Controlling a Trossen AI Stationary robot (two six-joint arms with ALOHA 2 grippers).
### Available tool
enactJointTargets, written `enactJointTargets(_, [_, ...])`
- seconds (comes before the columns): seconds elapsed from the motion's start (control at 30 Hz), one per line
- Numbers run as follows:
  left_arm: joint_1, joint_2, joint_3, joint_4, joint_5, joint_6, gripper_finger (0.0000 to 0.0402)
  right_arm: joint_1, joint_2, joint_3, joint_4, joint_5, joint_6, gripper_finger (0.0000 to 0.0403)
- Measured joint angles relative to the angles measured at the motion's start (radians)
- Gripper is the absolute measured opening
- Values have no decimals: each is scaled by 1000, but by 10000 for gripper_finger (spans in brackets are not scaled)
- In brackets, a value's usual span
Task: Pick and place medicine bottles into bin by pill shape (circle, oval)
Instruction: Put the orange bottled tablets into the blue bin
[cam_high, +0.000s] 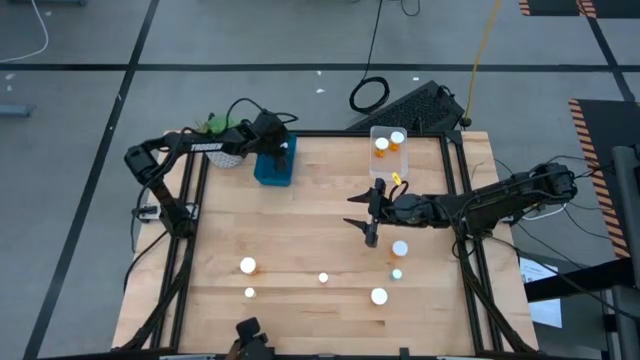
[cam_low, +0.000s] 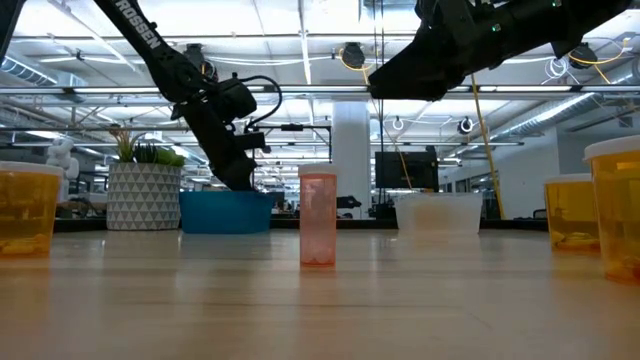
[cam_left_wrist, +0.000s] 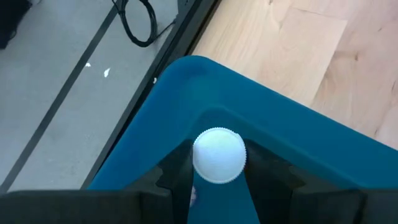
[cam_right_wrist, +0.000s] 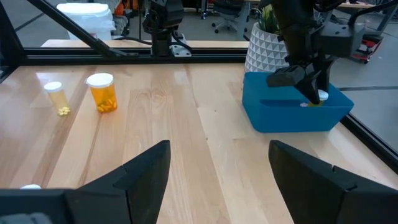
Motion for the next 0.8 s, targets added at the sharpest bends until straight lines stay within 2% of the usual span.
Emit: enactJointTargets(0.8, [0,0,-1,-18,12,5,134,0,0,0,1,-1,-5,265])
